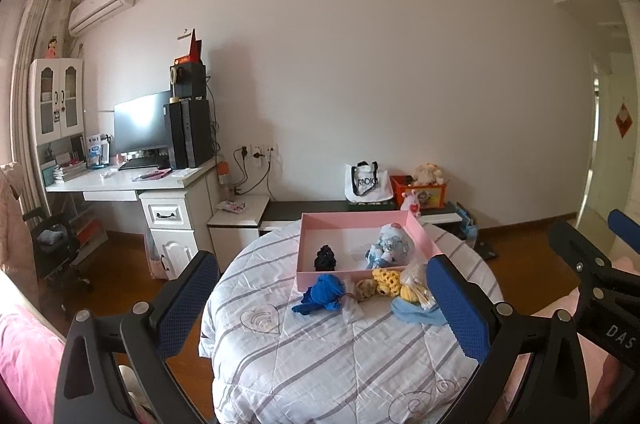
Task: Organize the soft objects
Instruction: 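Raise both open tools up and away from the pink tray, then move both tools toward the remaining items beside the tray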
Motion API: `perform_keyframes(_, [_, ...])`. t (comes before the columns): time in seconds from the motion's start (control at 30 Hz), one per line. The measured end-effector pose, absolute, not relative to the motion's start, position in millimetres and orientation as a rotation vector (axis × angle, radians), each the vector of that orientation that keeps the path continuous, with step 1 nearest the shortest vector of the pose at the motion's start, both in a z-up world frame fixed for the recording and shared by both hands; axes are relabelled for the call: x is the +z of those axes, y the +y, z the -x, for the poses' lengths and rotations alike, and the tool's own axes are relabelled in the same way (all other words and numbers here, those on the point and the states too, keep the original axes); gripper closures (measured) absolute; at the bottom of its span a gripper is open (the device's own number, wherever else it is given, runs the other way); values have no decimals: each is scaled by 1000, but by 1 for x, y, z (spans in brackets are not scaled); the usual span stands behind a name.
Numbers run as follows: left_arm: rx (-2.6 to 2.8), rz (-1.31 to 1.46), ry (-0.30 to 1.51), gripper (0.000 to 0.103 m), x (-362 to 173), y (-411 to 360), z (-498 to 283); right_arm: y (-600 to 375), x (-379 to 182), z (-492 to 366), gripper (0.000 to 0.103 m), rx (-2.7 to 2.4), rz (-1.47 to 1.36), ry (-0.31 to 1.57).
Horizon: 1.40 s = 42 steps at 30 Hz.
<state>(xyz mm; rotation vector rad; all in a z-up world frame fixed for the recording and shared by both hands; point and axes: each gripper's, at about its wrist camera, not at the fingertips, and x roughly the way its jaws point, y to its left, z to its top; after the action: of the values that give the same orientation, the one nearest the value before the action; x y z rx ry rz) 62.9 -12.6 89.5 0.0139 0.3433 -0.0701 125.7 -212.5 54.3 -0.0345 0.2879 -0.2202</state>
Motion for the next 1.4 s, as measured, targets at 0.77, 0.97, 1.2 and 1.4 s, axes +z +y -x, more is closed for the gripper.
perform_keyframes(0.77, [-69,-31,492,0,55,-18,-112,-239,-5,-181,0,-251,-11,504])
perform_keyframes(0.97, [-62,-32,596,0,31,-20,-155,-250,-44,-214,0,-242,-33,623])
perform_keyframes(1.2, [-79,-38,712,0,-4,-30,-203,-258,-86,-249,0,-237,-50,732])
perform_keyframes(1.4, [-84,-33,765,0,-23,-34,-232,-268,-120,-284,0,-254,-55,795])
